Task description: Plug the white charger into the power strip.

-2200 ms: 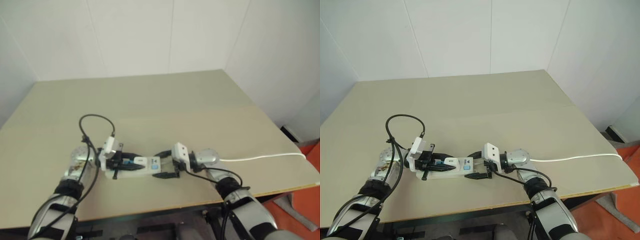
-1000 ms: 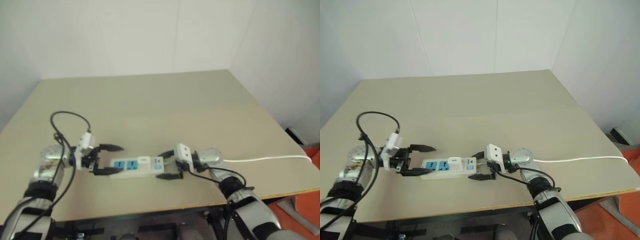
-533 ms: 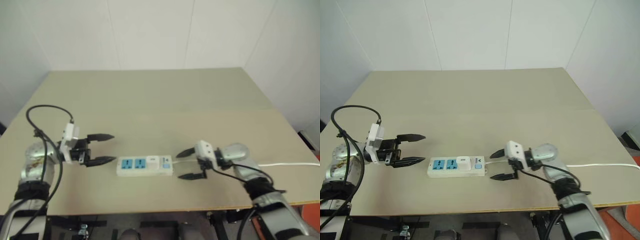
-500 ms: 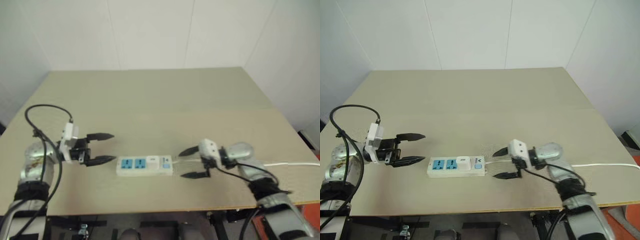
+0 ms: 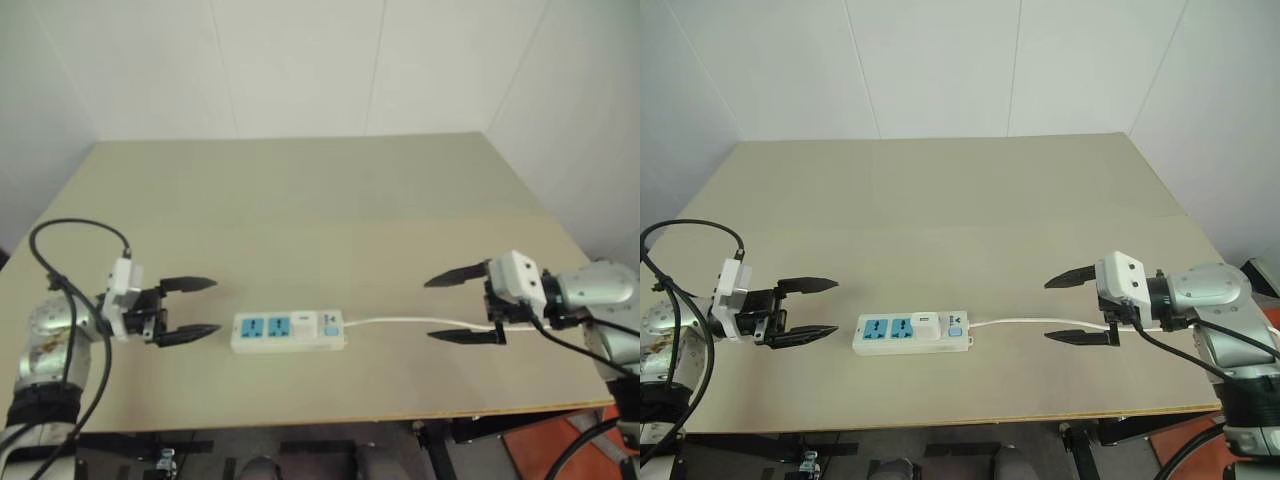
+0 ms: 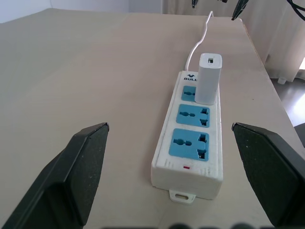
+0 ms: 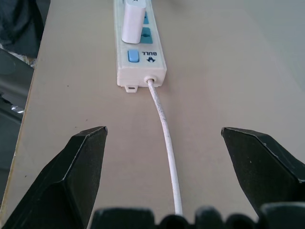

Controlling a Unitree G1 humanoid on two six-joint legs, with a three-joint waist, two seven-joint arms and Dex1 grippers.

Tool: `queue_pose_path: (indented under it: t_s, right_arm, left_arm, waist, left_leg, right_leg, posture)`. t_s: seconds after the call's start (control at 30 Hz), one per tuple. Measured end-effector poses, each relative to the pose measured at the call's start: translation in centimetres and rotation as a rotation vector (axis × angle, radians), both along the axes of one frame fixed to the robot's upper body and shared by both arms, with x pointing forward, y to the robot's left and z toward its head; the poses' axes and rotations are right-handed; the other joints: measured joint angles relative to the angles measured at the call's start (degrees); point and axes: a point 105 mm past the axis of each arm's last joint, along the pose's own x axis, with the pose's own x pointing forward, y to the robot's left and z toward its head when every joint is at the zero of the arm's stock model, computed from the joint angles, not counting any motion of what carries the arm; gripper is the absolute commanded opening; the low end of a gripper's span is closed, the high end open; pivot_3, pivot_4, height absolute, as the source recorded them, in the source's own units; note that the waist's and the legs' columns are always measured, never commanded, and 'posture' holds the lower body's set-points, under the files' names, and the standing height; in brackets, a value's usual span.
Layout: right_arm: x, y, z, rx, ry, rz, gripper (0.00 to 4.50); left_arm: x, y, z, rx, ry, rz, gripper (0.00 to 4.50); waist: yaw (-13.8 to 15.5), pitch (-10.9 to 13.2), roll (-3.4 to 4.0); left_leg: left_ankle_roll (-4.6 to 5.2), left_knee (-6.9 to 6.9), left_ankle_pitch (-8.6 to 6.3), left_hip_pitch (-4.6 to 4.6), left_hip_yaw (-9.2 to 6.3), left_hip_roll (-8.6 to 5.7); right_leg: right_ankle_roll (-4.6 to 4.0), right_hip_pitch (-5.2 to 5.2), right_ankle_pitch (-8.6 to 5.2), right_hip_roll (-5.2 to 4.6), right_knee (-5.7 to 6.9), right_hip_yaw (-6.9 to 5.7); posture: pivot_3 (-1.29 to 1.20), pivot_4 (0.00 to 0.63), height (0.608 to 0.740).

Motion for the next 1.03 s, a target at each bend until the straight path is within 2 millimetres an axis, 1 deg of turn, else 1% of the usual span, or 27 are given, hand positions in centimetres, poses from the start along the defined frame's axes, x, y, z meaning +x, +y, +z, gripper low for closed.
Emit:
queue_pose_path:
  t_s: [0.27,0.33,0.47,0.53,0.67,0.87,1.03]
  right_arm:
    - [-0.2,0.0,-0.9,0.013,-0.002,-0.051,4.48]
    - [-0.1,0.0,-0.9,0.01,-0.009,-0.061,4.48]
    - [0.1,0.1,-0.6,0.008,-0.031,-0.073,4.48]
    - [0.2,0.2,-0.5,0.01,-0.04,-0.074,4.48]
    - [0.1,0.3,-0.5,0.012,-0.049,-0.077,4.48]
    - [-0.6,0.4,-0.9,0.005,-0.039,-0.06,4.48]
    - [-0.5,0.5,-0.4,0.003,-0.063,-0.06,4.48]
  left_arm:
    - [0.2,0.0,-0.3,0.016,0.01,0.014,4.5]
    - [0.3,-0.3,-0.2,0.018,0.008,0.006,4.5]
    - [0.9,-0.9,1.0,0.014,-0.028,-0.018,4.5]
    - [1.1,-1.3,1.3,0.017,-0.035,-0.038,4.5]
    - [1.0,-1.8,1.0,0.013,-0.024,-0.058,4.5]
    - [1.0,-2.4,0.6,0.003,-0.016,-0.078,4.5]
    - [1.2,-2.9,1.4,0.006,-0.042,-0.106,4.5]
  waist:
    - [0.0,0.0,0.0]
    - [0.0,0.0,0.0]
    - [0.2,0.0,-0.01]
    - [0.1,0.0,0.0]
    - [0.0,0.0,-0.01]
    - [0.1,0.0,-0.01]
    - [0.1,0.0,-0.01]
  left_leg:
    - [0.0,0.04,0.0,-0.01,0.0,-0.01]
    - [0.0,0.06,0.0,-0.01,0.0,-0.01]
    - [0.0,0.09,0.0,0.0,-0.01,-0.02]
    - [0.0,0.09,0.0,0.0,0.0,-0.02]
    - [0.0,0.1,0.0,-0.01,0.0,-0.02]
    - [0.0,0.18,0.0,0.01,-0.01,-0.03]
    - [0.0,0.18,0.0,0.01,-0.01,-0.04]
  right_leg:
    - [-0.01,0.01,0.01,0.0,0.01,0.0]
    - [-0.01,0.01,0.01,0.0,0.02,0.0]
    - [0.0,0.05,0.01,0.0,0.04,-0.01]
    - [0.0,0.05,0.01,0.0,0.02,0.0]
    - [0.0,0.04,0.01,0.0,0.03,0.01]
    - [0.0,0.09,0.02,0.0,0.09,0.01]
    - [0.0,0.09,0.02,0.0,0.1,0.01]
  posture:
    - [0.0,0.15,0.74]
    - [0.0,0.15,0.74]
    - [0.0,0.15,0.74]
    - [0.0,0.15,0.74]
    - [0.0,0.15,0.74]
    - [0.0,0.15,0.74]
    - [0.0,0.15,0.74]
